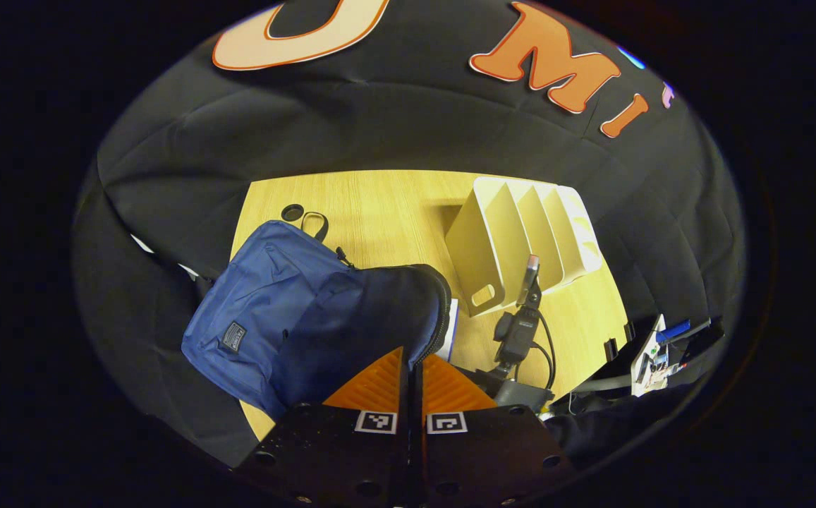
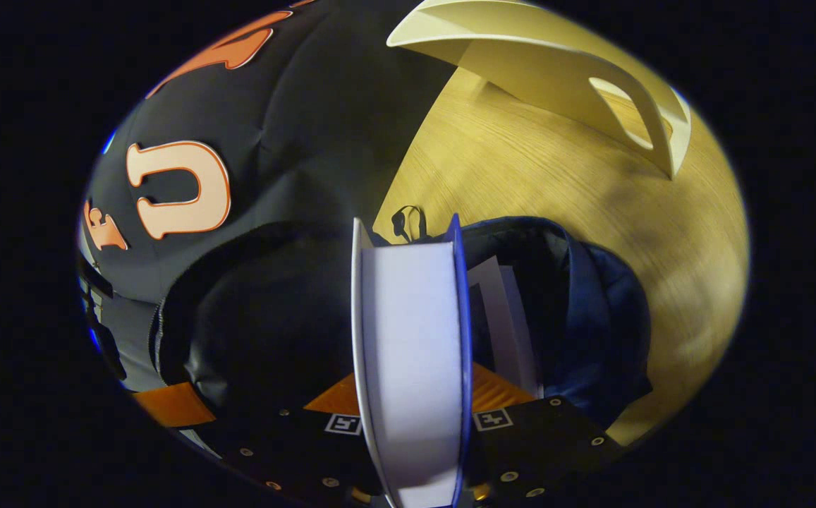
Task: Open the schoolbag, grab two books from the bookshelf and put them into the schoolbag.
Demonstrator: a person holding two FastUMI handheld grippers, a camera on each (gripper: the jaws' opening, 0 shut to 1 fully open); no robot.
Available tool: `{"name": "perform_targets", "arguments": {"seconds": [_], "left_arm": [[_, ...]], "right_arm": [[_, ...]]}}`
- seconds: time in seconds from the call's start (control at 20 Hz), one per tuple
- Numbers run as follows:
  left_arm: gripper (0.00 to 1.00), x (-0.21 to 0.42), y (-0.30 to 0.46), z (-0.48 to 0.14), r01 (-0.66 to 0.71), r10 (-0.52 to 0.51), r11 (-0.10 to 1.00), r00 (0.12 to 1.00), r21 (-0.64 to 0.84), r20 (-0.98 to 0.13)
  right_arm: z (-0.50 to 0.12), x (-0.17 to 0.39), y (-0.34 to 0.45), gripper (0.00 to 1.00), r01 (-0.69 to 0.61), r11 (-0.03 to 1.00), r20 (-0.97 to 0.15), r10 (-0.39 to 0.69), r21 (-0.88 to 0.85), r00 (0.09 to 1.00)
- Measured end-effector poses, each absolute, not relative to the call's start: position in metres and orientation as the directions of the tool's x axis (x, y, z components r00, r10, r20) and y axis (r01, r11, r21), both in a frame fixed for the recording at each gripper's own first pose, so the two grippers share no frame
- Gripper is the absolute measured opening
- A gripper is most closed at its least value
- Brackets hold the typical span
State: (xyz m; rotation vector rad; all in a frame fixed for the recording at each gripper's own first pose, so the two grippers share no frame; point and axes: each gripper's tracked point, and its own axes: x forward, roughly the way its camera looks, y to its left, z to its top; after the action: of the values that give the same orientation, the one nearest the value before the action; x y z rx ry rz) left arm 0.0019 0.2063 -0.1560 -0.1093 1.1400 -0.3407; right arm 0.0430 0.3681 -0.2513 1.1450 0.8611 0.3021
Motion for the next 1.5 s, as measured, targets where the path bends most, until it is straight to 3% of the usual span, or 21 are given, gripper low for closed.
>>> {"name": "perform_targets", "arguments": {"seconds": [0.15,0.55,0.95,1.0,1.05,1.1,1.15,1.2,1.25,1.3,1.35,1.5], "left_arm": [[0.01,0.001,0.201,-0.156,0.220,-0.324,0.941,0.364,-0.257,-0.873],[0.01,-0.001,0.192,-0.158,0.282,-0.326,0.931,0.350,-0.234,-0.878],[0.01,0.002,0.196,-0.152,0.279,-0.322,0.933,0.367,-0.227,-0.873],[0.01,0.003,0.196,-0.153,0.278,-0.321,0.934,0.366,-0.226,-0.874],[0.05,0.001,0.197,-0.153,0.272,-0.322,0.934,0.363,-0.231,-0.875],[0.01,0.000,0.197,-0.153,0.271,-0.320,0.935,0.358,-0.230,-0.877],[0.01,0.002,0.199,-0.152,0.271,-0.315,0.936,0.366,-0.223,-0.876],[0.02,0.003,0.199,-0.151,0.274,-0.312,0.937,0.369,-0.218,-0.875],[0.02,0.003,0.199,-0.149,0.277,-0.309,0.937,0.371,-0.213,-0.876],[0.01,0.003,0.199,-0.149,0.283,-0.307,0.936,0.369,-0.209,-0.877],[0.02,0.002,0.199,-0.150,0.285,-0.307,0.936,0.368,-0.208,-0.878],[0.02,0.002,0.200,-0.151,0.287,-0.309,0.935,0.366,-0.209,-0.878]], "right_arm": [[-0.250,0.040,0.373,0.42,0.210,0.391,-0.428,0.640,0.896,0.638],[-0.259,0.059,0.374,0.40,0.198,0.416,-0.426,0.579,0.888,0.695],[-0.256,0.052,0.393,0.41,0.184,0.433,-0.439,0.617,0.882,0.653],[-0.258,0.052,0.395,0.53,0.183,0.429,-0.437,0.627,0.885,0.645],[-0.261,0.052,0.399,0.43,0.189,0.418,-0.437,0.642,0.888,0.630],[-0.260,0.053,0.399,0.43,0.188,0.417,-0.435,0.643,0.889,0.630],[-0.262,0.055,0.400,0.54,0.186,0.416,-0.434,0.650,0.890,0.623],[-0.263,0.056,0.401,0.54,0.183,0.417,-0.432,0.647,0.890,0.628],[-0.264,0.056,0.402,0.43,0.179,0.414,-0.428,0.652,0.893,0.626],[-0.263,0.058,0.402,0.44,0.176,0.405,-0.419,0.658,0.897,0.626],[-0.264,0.059,0.404,0.54,0.172,0.391,-0.408,0.670,0.904,0.621],[-0.271,0.063,0.410,0.54,0.172,0.361,-0.386,0.688,0.917,0.615]]}}
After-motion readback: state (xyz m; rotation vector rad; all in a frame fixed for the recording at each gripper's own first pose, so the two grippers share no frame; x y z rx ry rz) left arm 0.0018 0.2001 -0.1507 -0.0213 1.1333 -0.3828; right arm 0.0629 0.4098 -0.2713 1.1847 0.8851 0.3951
